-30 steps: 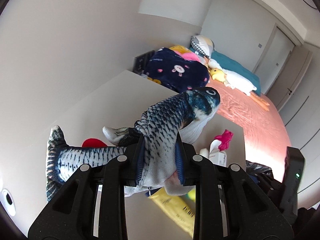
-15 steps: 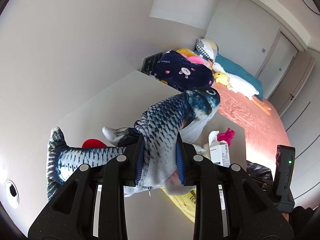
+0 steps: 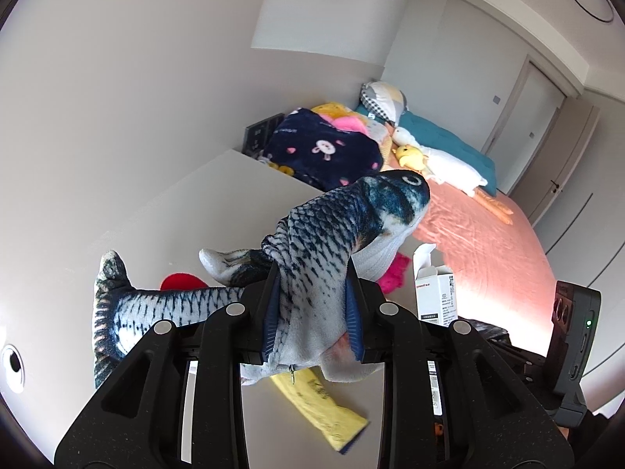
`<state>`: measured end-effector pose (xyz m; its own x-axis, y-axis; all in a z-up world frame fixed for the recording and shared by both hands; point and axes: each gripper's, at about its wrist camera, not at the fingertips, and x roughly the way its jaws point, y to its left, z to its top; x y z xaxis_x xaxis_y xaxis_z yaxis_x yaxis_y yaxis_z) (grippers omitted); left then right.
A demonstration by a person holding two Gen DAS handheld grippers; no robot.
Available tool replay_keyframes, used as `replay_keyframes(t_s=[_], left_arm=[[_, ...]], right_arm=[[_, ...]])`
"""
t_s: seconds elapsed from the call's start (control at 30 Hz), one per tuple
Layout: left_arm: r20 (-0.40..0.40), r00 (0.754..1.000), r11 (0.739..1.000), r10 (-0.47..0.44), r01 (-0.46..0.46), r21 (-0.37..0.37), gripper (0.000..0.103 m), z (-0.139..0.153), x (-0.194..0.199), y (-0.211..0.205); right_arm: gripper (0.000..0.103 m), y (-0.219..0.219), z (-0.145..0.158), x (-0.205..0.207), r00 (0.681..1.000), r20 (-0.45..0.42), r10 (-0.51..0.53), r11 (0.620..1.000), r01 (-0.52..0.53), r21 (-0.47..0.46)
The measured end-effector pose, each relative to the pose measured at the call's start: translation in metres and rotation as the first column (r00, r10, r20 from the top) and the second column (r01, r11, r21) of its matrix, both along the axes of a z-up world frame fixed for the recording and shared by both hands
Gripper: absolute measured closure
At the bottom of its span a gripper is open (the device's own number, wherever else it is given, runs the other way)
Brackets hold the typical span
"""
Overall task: Collect trash
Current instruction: 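Close the right tool on the white box, then carry the plush fish and white box over the black trash bag and open both tools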
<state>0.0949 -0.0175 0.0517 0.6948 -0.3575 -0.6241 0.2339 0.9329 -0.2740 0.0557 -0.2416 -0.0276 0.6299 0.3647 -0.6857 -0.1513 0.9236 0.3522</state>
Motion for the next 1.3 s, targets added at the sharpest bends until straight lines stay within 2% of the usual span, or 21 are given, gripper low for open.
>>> replay_keyframes(t_s=[0.37, 0.7, 1.13, 1.3], left_arm=[[0.011, 0.997, 0.997, -0.073, 0.073, 0.0, 0.073, 0.01, -0.02, -0.055], [0.008, 0.985, 0.985, -0.17, 0.17, 0.004, 0.072, 0.01, -0.028, -0.11], [-0.003, 0.949, 0.949, -0.314, 0.314, 0.009, 0.071, 0.008, -0.042, -0.18], [-0.016, 0.928, 0.928, -0.372, 0.372, 0.009, 0.067, 0.004, -0.044, -0.204]], right_arm=[[0.072, -0.043, 0.01, -0.034, 0.998, 0.032, -0.046, 0.999, 0.046, 0.005], [0.072, -0.092, 0.013, -0.063, 0.99, 0.045, -0.134, 0.991, 0.133, 0.017], [0.072, -0.154, 0.012, -0.098, 0.963, 0.05, -0.267, 0.964, 0.266, 0.02], [0.072, -0.176, 0.012, -0.111, 0.947, 0.051, -0.317, 0.948, 0.317, 0.017]])
